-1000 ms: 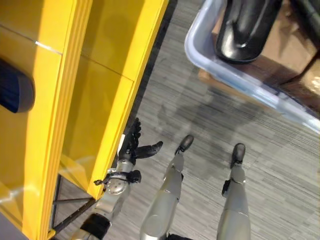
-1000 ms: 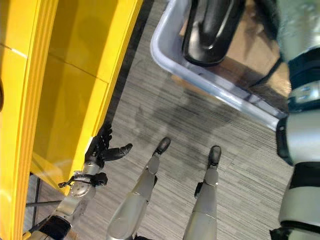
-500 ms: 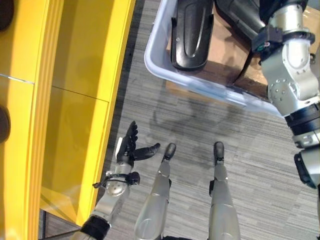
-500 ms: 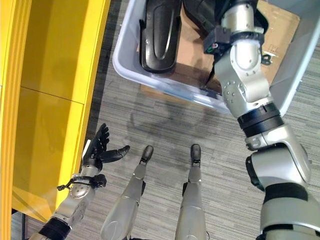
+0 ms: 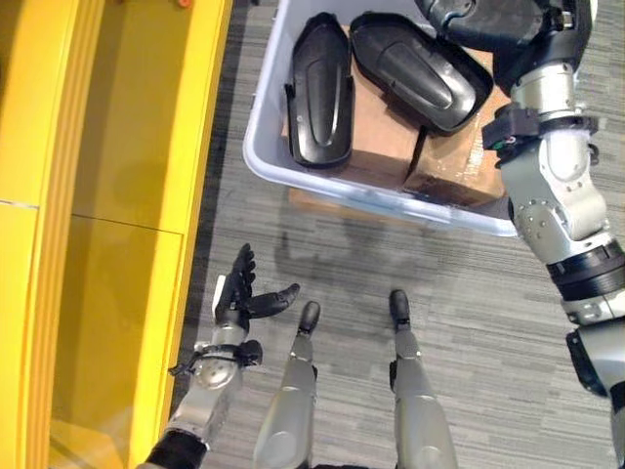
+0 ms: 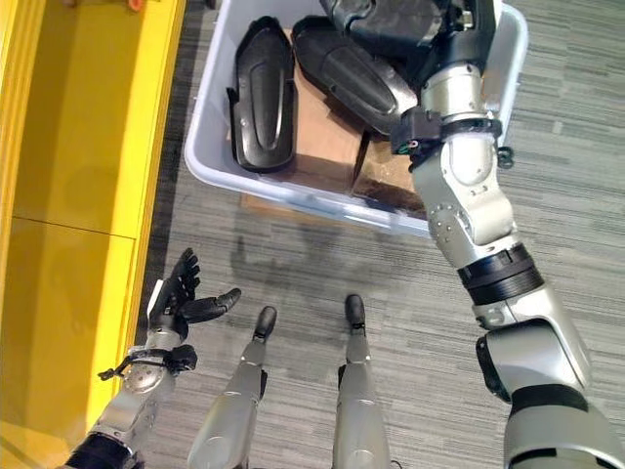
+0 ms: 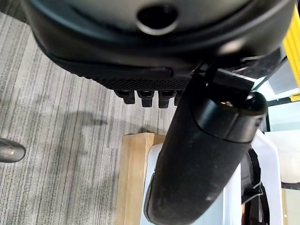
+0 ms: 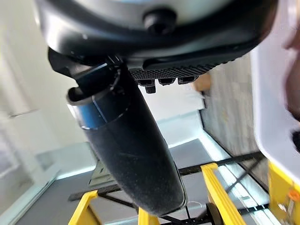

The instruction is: Move parts from the plastic box to the shelf.

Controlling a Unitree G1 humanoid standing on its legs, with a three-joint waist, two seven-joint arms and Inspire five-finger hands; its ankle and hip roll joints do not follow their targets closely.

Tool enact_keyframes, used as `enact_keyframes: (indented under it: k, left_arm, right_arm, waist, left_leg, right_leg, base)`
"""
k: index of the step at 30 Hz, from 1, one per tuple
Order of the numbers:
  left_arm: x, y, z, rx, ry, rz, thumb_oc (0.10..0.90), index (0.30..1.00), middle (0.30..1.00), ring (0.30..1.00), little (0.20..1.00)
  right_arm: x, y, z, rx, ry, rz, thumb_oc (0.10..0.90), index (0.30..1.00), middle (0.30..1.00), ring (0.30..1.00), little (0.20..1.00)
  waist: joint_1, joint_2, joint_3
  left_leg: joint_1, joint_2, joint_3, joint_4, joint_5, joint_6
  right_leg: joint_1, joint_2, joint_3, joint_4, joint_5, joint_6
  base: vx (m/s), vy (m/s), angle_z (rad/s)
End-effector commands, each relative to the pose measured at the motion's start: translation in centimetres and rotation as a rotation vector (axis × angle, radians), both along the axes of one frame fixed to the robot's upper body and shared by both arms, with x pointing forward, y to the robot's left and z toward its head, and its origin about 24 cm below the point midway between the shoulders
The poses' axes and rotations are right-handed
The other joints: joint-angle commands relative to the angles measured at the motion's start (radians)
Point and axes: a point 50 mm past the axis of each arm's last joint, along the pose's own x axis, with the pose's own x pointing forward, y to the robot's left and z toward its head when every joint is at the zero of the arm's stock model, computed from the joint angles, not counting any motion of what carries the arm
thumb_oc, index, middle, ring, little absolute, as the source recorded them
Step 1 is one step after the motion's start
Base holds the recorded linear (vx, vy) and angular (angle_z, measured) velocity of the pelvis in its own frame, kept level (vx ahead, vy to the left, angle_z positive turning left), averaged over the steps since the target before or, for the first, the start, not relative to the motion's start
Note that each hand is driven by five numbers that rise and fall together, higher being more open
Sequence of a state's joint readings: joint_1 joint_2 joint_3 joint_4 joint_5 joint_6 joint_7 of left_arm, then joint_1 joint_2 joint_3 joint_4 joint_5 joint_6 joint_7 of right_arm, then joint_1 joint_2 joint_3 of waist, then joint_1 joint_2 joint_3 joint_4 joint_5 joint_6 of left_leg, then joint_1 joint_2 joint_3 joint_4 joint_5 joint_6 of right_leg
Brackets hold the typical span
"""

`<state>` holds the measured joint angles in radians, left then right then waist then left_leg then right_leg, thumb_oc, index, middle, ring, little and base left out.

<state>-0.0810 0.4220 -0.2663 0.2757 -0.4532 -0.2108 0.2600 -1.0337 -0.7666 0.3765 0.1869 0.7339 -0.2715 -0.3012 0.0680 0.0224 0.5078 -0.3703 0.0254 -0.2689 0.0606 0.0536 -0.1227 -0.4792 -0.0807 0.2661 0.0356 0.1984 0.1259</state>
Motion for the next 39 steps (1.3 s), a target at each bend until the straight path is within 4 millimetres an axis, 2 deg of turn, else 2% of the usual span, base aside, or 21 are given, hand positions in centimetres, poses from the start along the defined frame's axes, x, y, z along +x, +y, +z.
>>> enact_keyframes:
  k: [1,2,3,6,7,8,10,12,13,15,19,22,27,39]
  left_arm:
    - [-2.0,2.0,0.0,0.117,-0.027,-0.019,0.9,1.0,1.0,1.0,1.0]
    - [-2.0,2.0,-0.1,0.117,-0.027,-0.019,0.9,1.0,1.0,1.0,1.0]
    - [-2.1,2.1,-0.1,0.129,-0.029,-0.025,0.9,1.0,1.0,1.0,1.0]
    - [-2.2,2.2,-0.2,0.147,-0.026,-0.03,0.9,1.0,1.0,1.0,1.0]
    - [-2.2,2.2,-0.2,0.145,-0.026,-0.03,0.9,1.0,1.0,1.0,1.0]
    - [-2.3,2.2,-0.1,0.156,-0.03,-0.038,0.9,1.0,1.0,1.0,1.0]
    - [-2.3,2.3,0.0,0.17,-0.035,-0.046,0.9,1.0,1.0,1.0,1.0]
    - [-2.3,2.3,-0.1,0.173,-0.034,-0.048,0.9,1.0,1.0,1.0,1.0]
    - [-2.3,2.3,-0.1,0.189,-0.028,-0.059,0.9,1.0,1.0,1.0,1.0]
    - [-2.3,2.3,-0.1,0.193,-0.027,-0.063,0.9,1.0,1.0,1.0,1.0]
    - [-2.1,2.4,0.0,0.225,-0.028,-0.071,0.9,1.0,1.0,1.0,1.0]
    - [-1.9,2.1,0.1,0.222,-0.034,-0.069,0.9,1.0,1.0,1.0,1.0]
    - [-1.7,2.2,0.1,0.231,-0.036,-0.049,0.9,1.0,1.0,1.0,1.0]
    - [-0.9,1.7,0.8,0.207,-0.075,-0.009,0.9,1.0,1.0,1.0,1.0]
  right_arm:
    - [-2.7,-0.1,2.5,-0.319,-0.247,-0.184,0.9,1.0,1.0,1.0,1.0]
    - [-2.7,-0.1,2.5,-0.319,-0.247,-0.184,0.9,1.0,1.0,1.0,1.0]
    - [-2.6,-0.6,1.8,-0.448,-0.239,-0.262,0.9,1.0,1.0,1.0,1.0]
    - [-1.9,-1.4,0.5,-0.651,-0.2,-0.379,0.9,1.0,1.0,1.0,1.0]
    - [-1.9,-1.4,0.4,-0.653,-0.201,-0.38,0.9,1.0,1.0,1.0,1.0]
    - [-1.2,-2.2,-0.6,-0.854,-0.162,-0.478,0.9,1.0,1.0,1.0,1.0]
    - [-0.9,-2.8,-1.3,-0.997,-0.136,-0.532,0.9,1.0,1.0,1.0,1.0]
    - [-0.7,-3.0,-1.4,-1.051,-0.135,-0.562,0.9,1.0,1.0,1.0,1.0]
    - [0.0,-3.3,-2.4,-1.295,-0.119,-0.64,0.9,1.0,1.0,1.0,1.0]
    - [0.2,-3.3,-2.4,-1.365,-0.124,-0.664,0.9,1.0,1.0,1.0,1.0]
    - [1.5,-4.5,-2.7,-1.667,-0.131,-0.831,0.9,1.0,1.0,1.0,1.0]
    - [1.9,-4.5,-2.2,-1.719,-0.141,-0.863,0.9,1.0,1.0,1.0,1.0]
    - [2.9,-5.1,-1.1,-1.891,-0.196,-1.04,0.9,1.0,1.0,1.0,1.0]
    - [3.1,-5.5,3.0,-1.787,-0.265,-1.27,0.9,1.0,1.0,1.0,1.0]
  waist:
    - [0.008,-0.019,-0.153]
    - [0.008,-0.018,-0.152]
    - [0.002,-0.021,-0.157]
    - [-0.001,-0.023,-0.16]
    - [-0.001,-0.022,-0.16]
    - [-0.001,-0.024,-0.159]
    - [-0.003,-0.03,-0.158]
    - [-0.005,-0.029,-0.158]
    - [-0.005,-0.036,-0.152]
    - [-0.006,-0.038,-0.152]
    - [-0.002,-0.049,-0.142]
    - [-0.007,-0.044,-0.136]
    - [0.003,-0.042,-0.124]
    - [0.026,-0.026,-0.101]
  left_leg:
    - [0.066,0.04,-0.034,-0.148,0.115,0.022]
    - [0.066,0.04,-0.034,-0.148,0.115,0.022]
    - [0.07,0.045,-0.03,-0.148,0.115,0.021]
    - [0.074,0.051,-0.026,-0.148,0.117,0.018]
    - [0.074,0.051,-0.026,-0.148,0.116,0.018]
    - [0.077,0.057,-0.023,-0.148,0.117,0.015]
    - [0.074,0.062,-0.023,-0.148,0.119,0.013]
    - [0.073,0.066,-0.022,-0.148,0.119,0.012]
    - [0.073,0.072,-0.019,-0.148,0.12,0.009]
    - [0.071,0.074,-0.018,-0.148,0.122,0.007]
    - [0.061,0.082,-0.017,-0.148,0.126,0.001]
    - [0.057,0.085,-0.018,-0.148,0.127,0.0]
    - [0.04,0.089,-0.023,-0.148,0.133,-0.005]
    - [-0.001,0.084,-0.049,-0.148,0.15,-0.013]
  right_leg:
    - [0.057,0.004,-0.042,0.09,-0.138,-0.003]
    - [0.057,0.004,-0.042,0.09,-0.138,-0.003]
    - [0.056,0.009,-0.038,0.095,-0.14,-0.004]
    - [0.054,0.019,-0.036,0.104,-0.144,-0.005]
    - [0.053,0.019,-0.036,0.105,-0.144,-0.006]
    - [0.052,0.024,-0.036,0.111,-0.146,-0.007]
    - [0.048,0.03,-0.036,0.114,-0.146,-0.008]
    - [0.046,0.033,-0.035,0.116,-0.147,-0.009]
    - [0.038,0.04,-0.035,0.125,-0.149,-0.011]
    - [0.034,0.043,-0.035,0.127,-0.149,-0.012]
    - [0.018,0.056,-0.038,0.137,-0.152,-0.015]
    - [0.01,0.06,-0.04,0.145,-0.156,-0.018]
    - [-0.012,0.069,-0.05,0.164,-0.166,-0.023]
    - [-0.048,0.07,-0.078,0.194,-0.184,-0.03]
  base:
    - [-0.02,-0.037,-0.11]
    - [-0.02,-0.048,-0.06]
    - [-0.01,-0.04,-0.06]
    - [-0.01,-0.045,-0.05]
    - [-0.01,-0.057,-0.11]
    - [-0.01,-0.049,-0.15]
    - [-0.01,-0.063,-0.14]
    - [-0.01,-0.049,-0.04]
    - [-0.01,-0.054,-0.07]
    - [-0.01,-0.056,-0.1]
    - [-0.01,-0.06,-0.05]
    - [0.0,-0.054,-0.05]
    - [0.0,-0.059,-0.04]
    - [0.01,-0.033,0.04]
